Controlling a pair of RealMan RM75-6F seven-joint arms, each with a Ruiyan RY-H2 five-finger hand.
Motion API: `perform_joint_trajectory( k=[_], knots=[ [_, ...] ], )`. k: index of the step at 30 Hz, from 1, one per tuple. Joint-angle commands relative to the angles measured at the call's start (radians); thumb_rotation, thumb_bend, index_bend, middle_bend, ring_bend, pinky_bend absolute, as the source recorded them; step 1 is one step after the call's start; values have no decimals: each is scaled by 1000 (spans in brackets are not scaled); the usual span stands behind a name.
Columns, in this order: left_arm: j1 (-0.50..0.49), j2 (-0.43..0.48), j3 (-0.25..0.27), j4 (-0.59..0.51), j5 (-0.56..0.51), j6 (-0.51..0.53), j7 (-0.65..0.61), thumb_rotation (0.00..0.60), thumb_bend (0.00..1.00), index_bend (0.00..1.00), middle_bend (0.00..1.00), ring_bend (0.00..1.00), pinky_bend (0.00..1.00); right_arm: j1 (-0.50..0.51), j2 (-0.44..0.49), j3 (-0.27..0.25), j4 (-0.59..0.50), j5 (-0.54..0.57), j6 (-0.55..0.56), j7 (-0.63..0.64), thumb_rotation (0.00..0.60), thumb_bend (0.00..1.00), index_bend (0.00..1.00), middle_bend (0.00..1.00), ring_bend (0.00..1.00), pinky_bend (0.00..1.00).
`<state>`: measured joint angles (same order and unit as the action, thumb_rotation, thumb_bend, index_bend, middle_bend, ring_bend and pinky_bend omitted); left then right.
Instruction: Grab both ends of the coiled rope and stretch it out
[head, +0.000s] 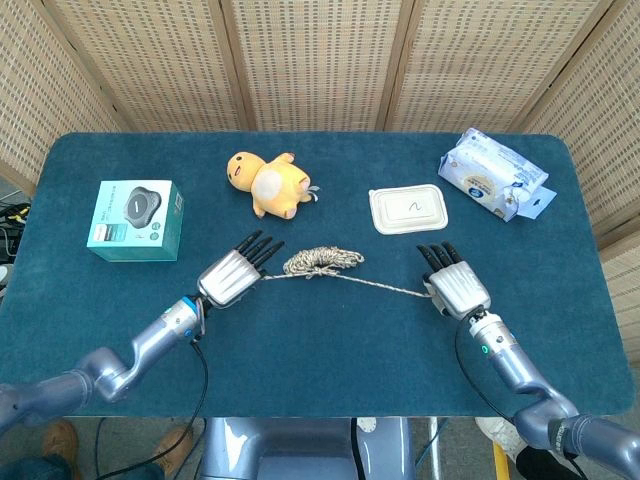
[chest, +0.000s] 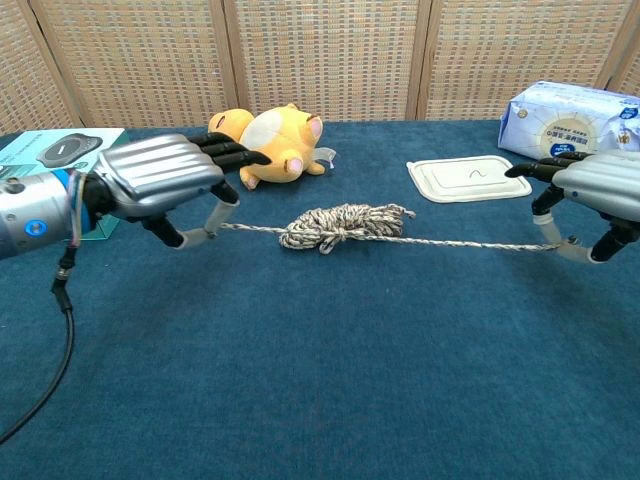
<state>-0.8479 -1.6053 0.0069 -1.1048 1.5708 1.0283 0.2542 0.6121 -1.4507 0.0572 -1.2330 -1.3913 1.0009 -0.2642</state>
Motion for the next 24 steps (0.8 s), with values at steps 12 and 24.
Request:
perform_joint_trajectory(
  k=[12, 24],
  knots=[
    [219, 205, 64, -6, -5, 214, -198, 600, 501, 659, 0, 0, 0, -69, 101, 10, 3, 42, 69, -52, 600, 417, 673, 0, 0, 0],
    [309, 208, 67, 93, -17, 262, -322, 600, 391, 587, 0, 0, 0, -102, 126, 0, 14, 35, 90, -46, 600, 397, 595, 0, 0, 0]
  ],
)
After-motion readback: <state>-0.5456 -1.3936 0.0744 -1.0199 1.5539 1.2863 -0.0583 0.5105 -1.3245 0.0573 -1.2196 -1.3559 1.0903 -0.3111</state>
